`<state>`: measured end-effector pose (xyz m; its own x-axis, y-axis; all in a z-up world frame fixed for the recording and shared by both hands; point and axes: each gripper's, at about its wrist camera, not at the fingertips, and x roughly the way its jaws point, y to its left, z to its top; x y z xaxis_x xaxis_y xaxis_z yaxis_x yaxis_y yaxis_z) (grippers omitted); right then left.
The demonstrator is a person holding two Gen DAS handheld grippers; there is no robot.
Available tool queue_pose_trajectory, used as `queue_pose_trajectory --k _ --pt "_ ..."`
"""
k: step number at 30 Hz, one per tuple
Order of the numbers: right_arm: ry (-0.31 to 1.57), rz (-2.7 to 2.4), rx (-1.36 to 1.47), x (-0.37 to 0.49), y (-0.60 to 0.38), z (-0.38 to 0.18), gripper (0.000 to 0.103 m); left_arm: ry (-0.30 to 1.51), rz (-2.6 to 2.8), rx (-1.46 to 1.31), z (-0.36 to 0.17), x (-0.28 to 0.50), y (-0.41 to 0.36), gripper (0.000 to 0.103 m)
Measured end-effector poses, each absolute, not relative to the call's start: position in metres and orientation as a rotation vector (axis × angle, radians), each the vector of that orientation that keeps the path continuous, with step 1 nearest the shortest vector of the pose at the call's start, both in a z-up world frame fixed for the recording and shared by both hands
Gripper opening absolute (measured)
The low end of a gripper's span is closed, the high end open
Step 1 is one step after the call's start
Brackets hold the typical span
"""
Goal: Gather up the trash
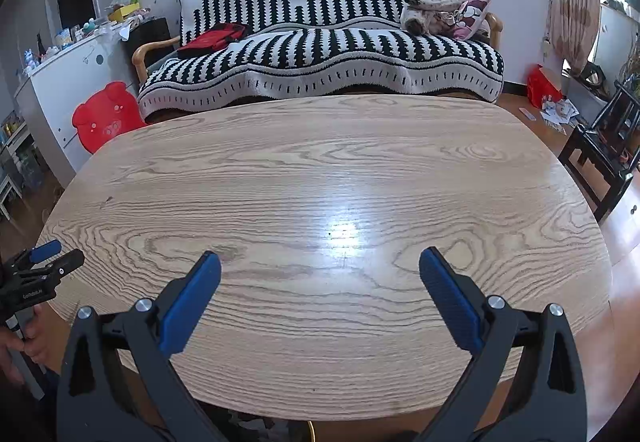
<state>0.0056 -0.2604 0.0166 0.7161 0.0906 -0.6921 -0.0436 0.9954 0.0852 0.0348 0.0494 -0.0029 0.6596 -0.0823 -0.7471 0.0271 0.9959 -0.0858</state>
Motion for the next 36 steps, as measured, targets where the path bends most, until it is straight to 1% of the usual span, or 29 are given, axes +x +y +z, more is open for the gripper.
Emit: queue_pose_trajectory --k 36 --pt "0.777 0.078 0.069 0.0044 -0.2616 0.0153 0.096 0.844 -0.055 -0.057 -0.0006 0.033 0.0502 0.095"
